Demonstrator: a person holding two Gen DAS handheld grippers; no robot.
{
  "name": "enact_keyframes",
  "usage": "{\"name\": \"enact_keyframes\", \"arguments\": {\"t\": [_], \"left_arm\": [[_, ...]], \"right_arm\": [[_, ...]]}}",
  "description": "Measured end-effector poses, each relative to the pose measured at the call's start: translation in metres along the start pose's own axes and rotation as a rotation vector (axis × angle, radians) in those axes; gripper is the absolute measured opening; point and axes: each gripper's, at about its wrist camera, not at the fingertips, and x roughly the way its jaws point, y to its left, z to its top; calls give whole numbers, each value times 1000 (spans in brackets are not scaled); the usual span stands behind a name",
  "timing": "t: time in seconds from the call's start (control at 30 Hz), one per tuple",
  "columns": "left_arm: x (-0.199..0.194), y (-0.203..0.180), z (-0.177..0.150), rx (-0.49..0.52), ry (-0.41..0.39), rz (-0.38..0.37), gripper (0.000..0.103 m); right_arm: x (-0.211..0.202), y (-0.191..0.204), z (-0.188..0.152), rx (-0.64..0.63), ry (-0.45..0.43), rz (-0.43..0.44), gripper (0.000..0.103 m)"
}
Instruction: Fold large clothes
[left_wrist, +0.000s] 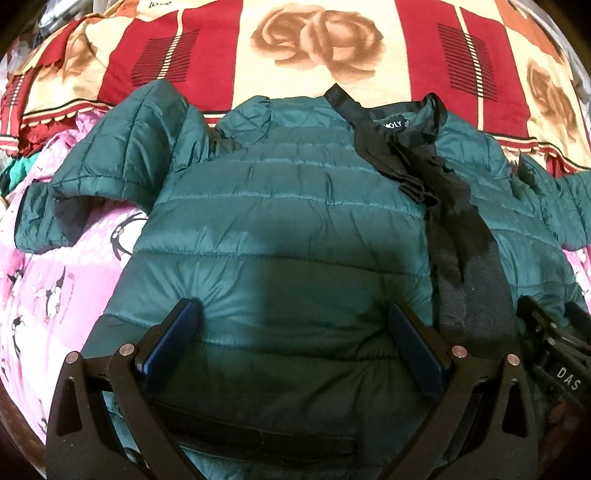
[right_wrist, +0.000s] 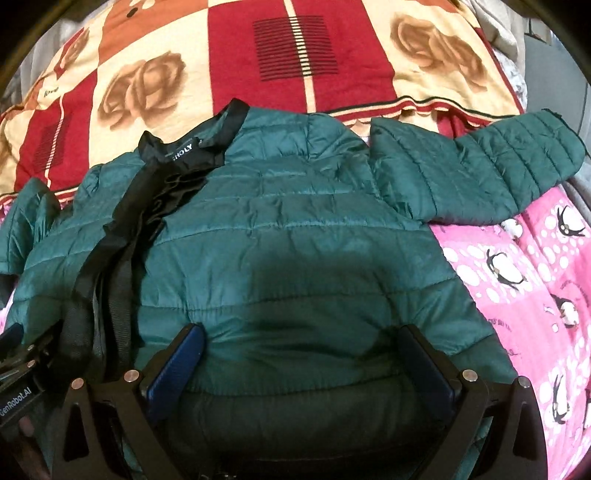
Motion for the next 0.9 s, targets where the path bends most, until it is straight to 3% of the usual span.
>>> {"name": "enact_keyframes", "arguments": {"t": [0.1, 0.23, 0.37, 0.47, 0.6, 0.73, 0.9], "left_arm": [[0, -3, 0, 23, -5, 16, 103], [-13, 24, 10, -45, -28, -64, 103], [-49, 105, 30, -174, -177, -72, 103], [-54, 174, 36, -231, -223, -57, 103], [-36, 269, 26, -359, -225, -10, 103], [-8, 340, 8, -523, -203, 8, 103], [40, 384, 1, -673, -128, -30, 103]], "right_arm": [[1, 3, 1, -9, -5, -11, 103], [-1, 4, 0, -17, -10, -19, 103], [-1, 5, 0, -16, -11, -19, 103], [-1, 5, 0, -19, -13, -22, 103], [0, 5, 2, -20, -18, -21, 103], [0, 5, 2, -23, -21, -23, 103], [2, 7, 2, -25, -27, -22, 103]]}}
